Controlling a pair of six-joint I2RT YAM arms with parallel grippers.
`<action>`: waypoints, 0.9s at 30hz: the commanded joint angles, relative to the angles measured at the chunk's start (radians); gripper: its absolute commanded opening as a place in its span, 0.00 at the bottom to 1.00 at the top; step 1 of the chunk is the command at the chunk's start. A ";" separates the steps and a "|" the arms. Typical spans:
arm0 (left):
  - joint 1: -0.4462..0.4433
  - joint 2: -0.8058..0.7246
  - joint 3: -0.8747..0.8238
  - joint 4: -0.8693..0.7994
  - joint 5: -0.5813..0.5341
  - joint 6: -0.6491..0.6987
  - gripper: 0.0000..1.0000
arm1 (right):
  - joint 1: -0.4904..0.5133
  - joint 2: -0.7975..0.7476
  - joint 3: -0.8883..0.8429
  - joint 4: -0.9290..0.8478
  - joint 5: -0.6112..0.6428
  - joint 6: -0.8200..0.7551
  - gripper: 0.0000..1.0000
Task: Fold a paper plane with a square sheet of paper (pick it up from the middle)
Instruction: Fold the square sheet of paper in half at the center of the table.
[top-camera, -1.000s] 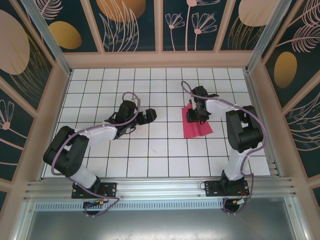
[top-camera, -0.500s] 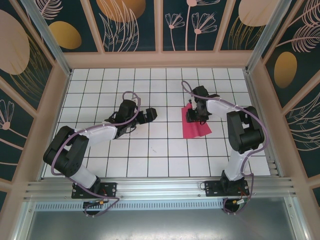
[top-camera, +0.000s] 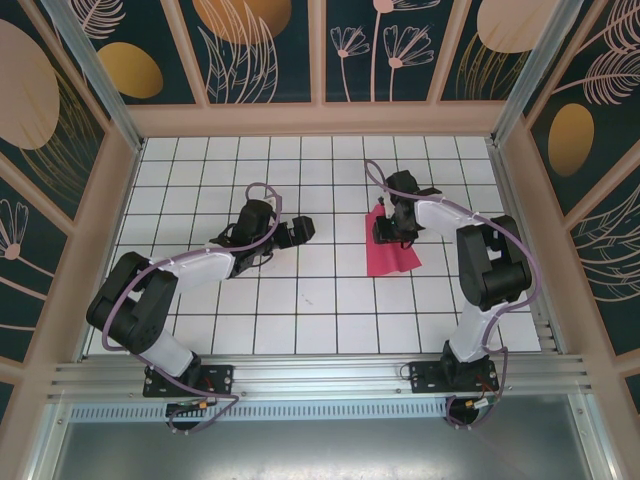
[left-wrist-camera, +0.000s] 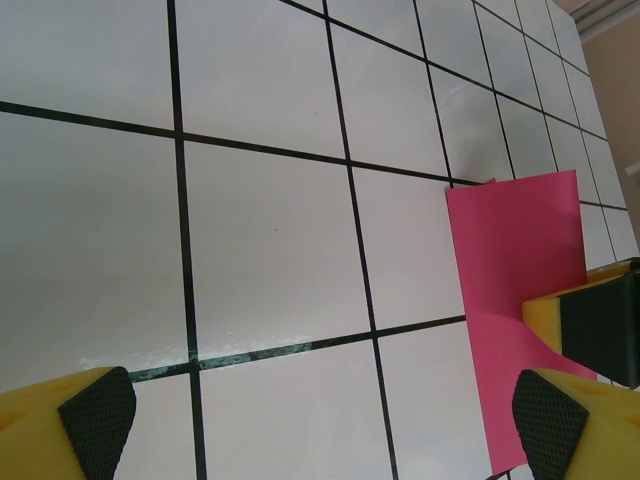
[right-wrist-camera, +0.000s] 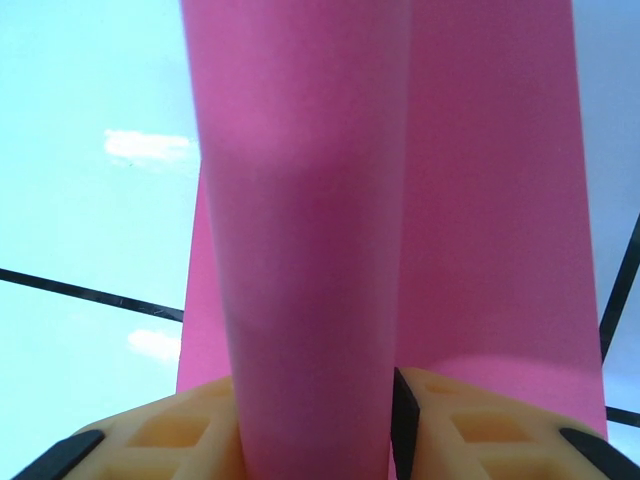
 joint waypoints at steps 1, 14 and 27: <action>-0.006 0.002 0.018 0.006 0.003 -0.005 0.98 | -0.008 -0.020 -0.015 -0.002 -0.010 0.012 0.40; -0.007 -0.007 0.015 0.005 0.000 -0.008 0.98 | -0.008 -0.029 -0.016 0.003 -0.049 0.012 0.41; -0.011 -0.007 0.017 0.006 0.002 -0.012 0.99 | -0.007 -0.038 -0.021 0.007 -0.058 0.023 0.40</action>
